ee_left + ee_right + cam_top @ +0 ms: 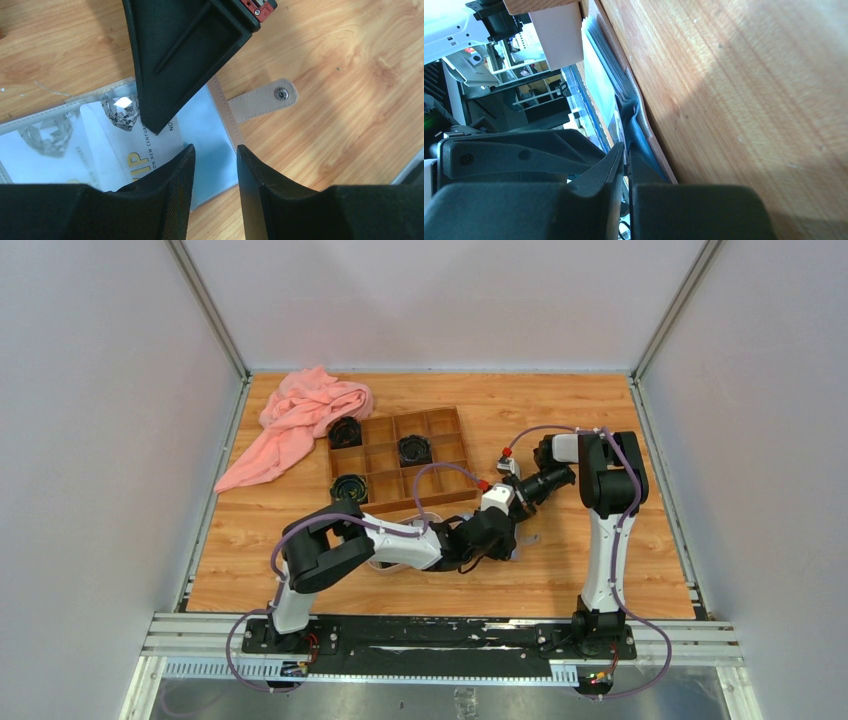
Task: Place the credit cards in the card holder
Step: Insert the credit card into the card holder.
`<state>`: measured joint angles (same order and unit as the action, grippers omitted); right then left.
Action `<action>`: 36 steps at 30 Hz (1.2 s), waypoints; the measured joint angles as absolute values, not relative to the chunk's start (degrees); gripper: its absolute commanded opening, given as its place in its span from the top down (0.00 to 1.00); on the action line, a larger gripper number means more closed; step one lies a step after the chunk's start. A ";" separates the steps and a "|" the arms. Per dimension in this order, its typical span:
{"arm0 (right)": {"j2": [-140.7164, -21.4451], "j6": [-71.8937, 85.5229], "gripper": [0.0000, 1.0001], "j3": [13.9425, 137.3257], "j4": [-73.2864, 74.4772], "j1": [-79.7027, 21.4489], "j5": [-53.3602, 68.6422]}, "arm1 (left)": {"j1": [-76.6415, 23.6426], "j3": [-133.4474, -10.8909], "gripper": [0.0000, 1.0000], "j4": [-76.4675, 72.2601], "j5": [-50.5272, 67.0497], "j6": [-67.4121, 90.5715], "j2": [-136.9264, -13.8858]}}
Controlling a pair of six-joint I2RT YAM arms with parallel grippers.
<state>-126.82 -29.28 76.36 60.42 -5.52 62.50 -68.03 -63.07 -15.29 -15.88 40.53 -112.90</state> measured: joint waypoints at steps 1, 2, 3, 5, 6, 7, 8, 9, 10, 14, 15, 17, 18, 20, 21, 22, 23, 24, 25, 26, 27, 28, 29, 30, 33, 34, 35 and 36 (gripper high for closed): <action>-126.82 -29.28 0.86 76.36 60.31 -5.52 62.50 | -68.18 -63.37 0.57 -14.98 -16.45 40.51 -113.12; -126.82 -29.28 0.84 76.36 60.14 -5.54 62.48 | -68.40 -63.72 0.57 -14.63 -17.23 40.51 -113.40; -126.82 -29.26 0.81 76.36 59.96 -5.54 62.48 | -68.53 -64.10 0.57 -14.39 -17.93 40.56 -113.78; -126.82 -29.15 0.77 76.36 59.61 -5.54 62.43 | -68.75 -64.62 0.57 -14.09 -18.85 40.58 -114.37; -126.82 -29.12 0.75 76.36 59.53 -5.54 62.41 | -68.77 -64.86 0.57 -14.02 -19.29 40.60 -114.65; -126.80 -29.04 0.73 76.36 59.51 -5.54 62.41 | -68.82 -65.04 0.57 -14.02 -19.68 40.62 -114.85; -126.69 -28.97 0.71 76.36 59.55 -5.54 62.46 | -68.84 -65.23 0.57 -13.91 -19.94 40.64 -114.93; -126.50 -28.88 0.70 76.36 59.57 -5.54 62.43 | -68.84 -65.39 0.57 -13.74 -20.16 40.64 -115.04; -126.21 -28.82 0.69 76.36 59.53 -5.54 62.39 | -68.84 -65.49 0.57 -13.63 -20.29 40.64 -115.11; -124.77 -28.60 0.65 76.38 59.09 -5.52 61.21 | -68.84 -65.69 0.57 -13.52 -21.08 40.64 -115.24; -124.40 -28.53 0.65 76.47 58.94 -5.52 60.82 | -68.84 -65.69 0.57 -13.47 -21.23 40.64 -115.24; -123.79 -28.47 0.64 76.58 58.52 -5.52 60.07 | -68.84 -65.69 0.57 -13.39 -21.47 40.62 -115.24; -123.46 -28.45 0.64 76.58 58.28 -5.52 59.75 | -68.84 -65.71 0.57 -13.32 -21.61 40.62 -115.24; -122.80 -28.42 0.64 76.60 58.00 -5.48 58.96 | -68.84 -65.80 0.57 -13.15 -21.76 40.58 -115.24; -122.37 -28.42 0.63 76.60 57.87 -5.45 58.48 | -68.84 -65.84 0.57 -13.08 -21.80 40.51 -115.24; -121.78 -28.42 0.63 76.60 57.74 -5.30 57.93 | -68.84 -65.93 0.57 -12.97 -21.80 40.45 -115.24; -121.23 -28.42 0.62 76.60 57.60 -5.17 57.47 | -68.84 -66.00 0.57 -12.82 -21.78 40.42 -115.24; -120.53 -28.42 0.62 76.60 57.41 -5.10 56.88 | -68.84 -66.13 0.57 -12.62 -21.69 40.29 -115.24; -119.59 -28.45 0.61 76.58 57.10 -4.97 56.25 | -68.84 -66.26 0.57 -12.43 -21.61 40.12 -115.24; -118.74 -28.42 0.61 76.58 56.84 -4.84 55.75 | -68.84 -66.39 0.57 -12.25 -21.50 39.92 -115.24; -117.40 -28.45 0.61 76.55 56.40 -4.62 54.78 | -68.84 -66.50 0.57 -12.05 -21.28 39.55 -115.24; -116.01 -28.49 0.60 76.53 56.05 -4.34 54.04 | -68.84 -66.59 0.57 -11.88 -21.04 39.31 -115.24; -114.78 -28.47 0.60 76.42 55.61 -4.10 53.34 | -68.84 -66.65 0.57 -11.77 -20.78 39.05 -115.24; -113.19 -28.51 0.60 76.14 54.87 -3.77 52.53 | -68.84 -66.67 0.57 -11.73 -20.58 38.87 -115.22; -108.20 -28.69 0.60 75.00 53.25 -2.61 50.59 | -68.82 -66.76 0.57 -11.27 -19.62 38.00 -114.89; -106.56 -28.95 0.60 74.56 52.82 -2.26 50.09 | -68.82 -66.76 0.57 -10.98 -19.25 37.80 -114.65; -104.88 -29.26 0.61 73.95 52.21 -2.02 49.60 | -68.82 -66.74 0.57 -10.55 -18.70 37.47 -114.24; -103.42 -29.50 0.61 73.30 51.59 -1.85 49.23 | -68.82 -66.72 0.57 -10.22 -18.28 37.19 -113.80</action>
